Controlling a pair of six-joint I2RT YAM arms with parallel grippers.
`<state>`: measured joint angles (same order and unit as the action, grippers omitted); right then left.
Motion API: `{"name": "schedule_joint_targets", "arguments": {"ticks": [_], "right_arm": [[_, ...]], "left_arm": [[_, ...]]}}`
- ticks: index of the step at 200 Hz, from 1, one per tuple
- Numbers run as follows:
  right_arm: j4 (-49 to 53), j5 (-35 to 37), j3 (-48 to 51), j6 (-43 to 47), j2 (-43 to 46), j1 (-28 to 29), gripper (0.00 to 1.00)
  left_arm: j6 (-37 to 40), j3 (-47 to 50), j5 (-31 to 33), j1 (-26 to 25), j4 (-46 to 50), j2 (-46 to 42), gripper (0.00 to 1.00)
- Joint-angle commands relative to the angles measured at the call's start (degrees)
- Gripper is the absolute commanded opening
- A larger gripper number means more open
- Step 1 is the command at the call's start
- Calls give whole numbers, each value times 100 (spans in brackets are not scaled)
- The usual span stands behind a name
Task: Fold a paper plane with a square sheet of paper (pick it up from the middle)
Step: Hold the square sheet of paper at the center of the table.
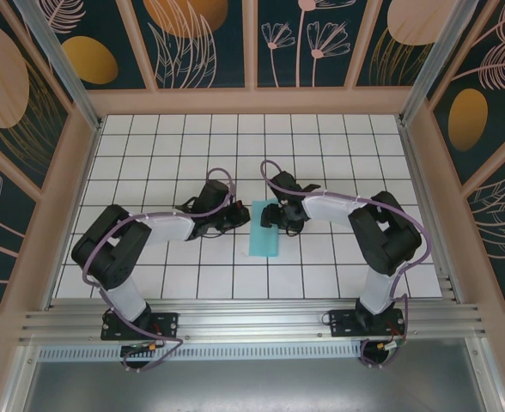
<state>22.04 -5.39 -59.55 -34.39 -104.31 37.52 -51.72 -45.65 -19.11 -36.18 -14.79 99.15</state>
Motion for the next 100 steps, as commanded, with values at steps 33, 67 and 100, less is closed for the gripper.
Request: {"name": "schedule_joint_targets", "arguments": {"ticks": [33, 67, 100], "right_arm": [[-25, 136, 508, 46, -1041, 18, 70], [-25, 143, 506, 38, -1059, 36, 70], [-32, 143, 531, 38, -1058, 35, 70]], "left_arm": [[152, -326, -291, -38, 191, 315, 0], [104, -356, -461, -54, 129, 462, 0], [119, -422, -518, -81, 144, 583, 0]]}}
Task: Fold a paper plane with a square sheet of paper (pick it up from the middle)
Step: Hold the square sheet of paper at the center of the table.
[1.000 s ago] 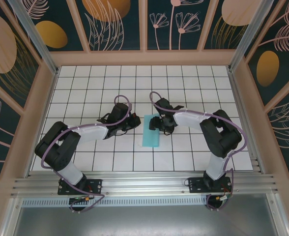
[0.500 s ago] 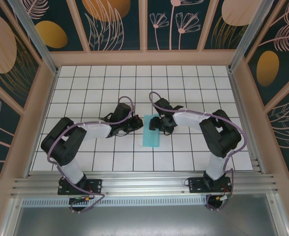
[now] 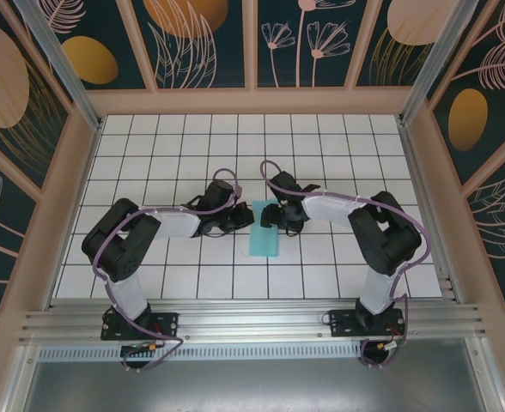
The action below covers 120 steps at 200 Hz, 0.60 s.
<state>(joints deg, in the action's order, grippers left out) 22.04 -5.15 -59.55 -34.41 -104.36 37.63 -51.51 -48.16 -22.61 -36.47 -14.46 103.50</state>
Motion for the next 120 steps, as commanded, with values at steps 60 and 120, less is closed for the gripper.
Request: {"name": "schedule_joint_targets", "arguments": {"ticks": [60, 120], "right_arm": [[-33, 137, 541, 13, -1070, 44, 70], [2, 154, 493, -13, -1075, 69, 70]], "left_arm": [[69, -176, -75, -89, 221, 257, 0], [192, -257, 120, -143, 642, 473, 0]]}}
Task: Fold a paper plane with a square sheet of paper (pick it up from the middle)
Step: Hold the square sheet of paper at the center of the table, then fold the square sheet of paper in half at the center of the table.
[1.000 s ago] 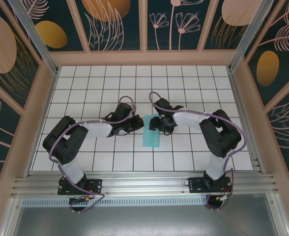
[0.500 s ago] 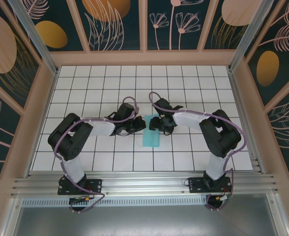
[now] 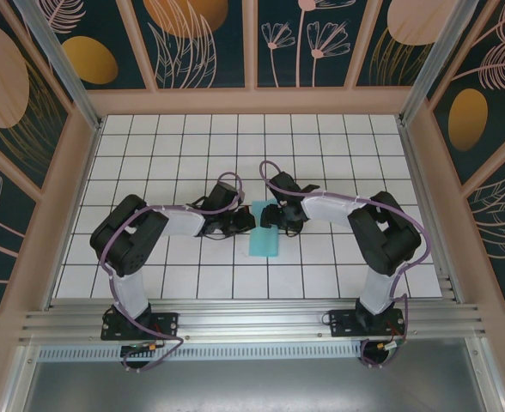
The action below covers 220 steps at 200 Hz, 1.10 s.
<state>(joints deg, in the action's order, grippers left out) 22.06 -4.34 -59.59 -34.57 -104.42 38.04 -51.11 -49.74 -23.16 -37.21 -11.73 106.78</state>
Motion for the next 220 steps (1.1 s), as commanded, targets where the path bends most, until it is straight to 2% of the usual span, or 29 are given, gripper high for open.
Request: {"name": "schedule_joint_targets", "arguments": {"ticks": [1, 57, 92, 123, 138, 160, 195, 220], "right_arm": [[0, 73, 495, 3, -1070, 28, 70], [-53, -10, 333, -41, -694, 34, 71], [-151, -17, 154, -110, 270, -23, 73], [-439, -253, 401, -265, 999, -202, 72], [-646, -440, 586, -311, 1195, -234, 67], [-1018, -894, 811, -353, 1356, -257, 46], [-1530, -1417, 1036, -435, 1440, -258, 22], [-1600, -1619, 1096, -428, 1208, -271, 16]], "left_arm": [[153, -99, 177, -72, 384, 147, 0], [198, 14, 365, -84, 524, 141, 0], [240, 47, 426, -78, 582, 181, 0], [249, 79, 428, -80, 569, 208, 0], [265, 100, 441, -78, 566, 210, 0], [273, 98, 435, -76, 557, 218, 0], [295, 81, 444, -84, 591, 214, 0], [298, 85, 450, -81, 594, 229, 0]]}}
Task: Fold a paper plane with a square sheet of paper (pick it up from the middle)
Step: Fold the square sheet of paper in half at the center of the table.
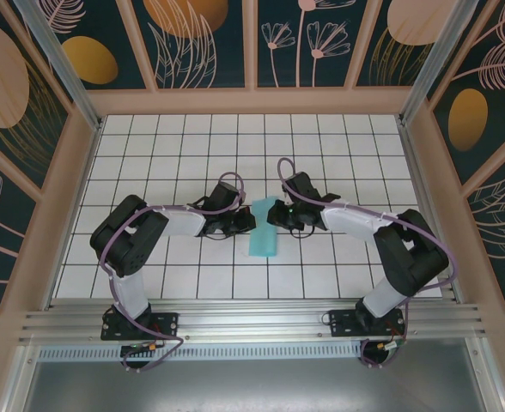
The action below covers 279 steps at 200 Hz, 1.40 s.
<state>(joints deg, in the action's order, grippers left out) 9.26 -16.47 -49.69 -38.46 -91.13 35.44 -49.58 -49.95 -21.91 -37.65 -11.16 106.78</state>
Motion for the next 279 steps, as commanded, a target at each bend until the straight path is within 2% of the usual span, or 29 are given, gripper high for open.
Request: {"name": "schedule_joint_targets", "arguments": {"ticks": [1, 53, 135, 160, 184, 216, 235, 279], "right_arm": [[-323, -412, 107, -30, -127, -11, 16], [-781, -731, 615, -33, -315, -199, 14], [-1240, -701, 1504, -70, -457, -360, 16], [-1119, -727, 1418, -39, -216, -376, 17], [-1107, -1071, 1203, -41, 138, -377, 17], [-1524, -1432, 1392, -336, 412, -371, 17], [-1920, -1630, 1631, -542, 338, -371, 16], [-1973, -1570, 1847, -545, -125, -362, 16]], "left_arm": [[148, 108, 327, -39, 536, 233, 0], [146, 107, 311, -34, 527, 266, 0], [182, 153, 302, -37, 549, 287, 0], [184, 147, 284, -39, 536, 317, 0], [195, 138, 282, -41, 542, 313, 0], [190, 140, 266, -36, 524, 330, 0], [194, 149, 249, -34, 524, 317, 0], [228, 141, 222, -41, 525, 331, 0]]}}
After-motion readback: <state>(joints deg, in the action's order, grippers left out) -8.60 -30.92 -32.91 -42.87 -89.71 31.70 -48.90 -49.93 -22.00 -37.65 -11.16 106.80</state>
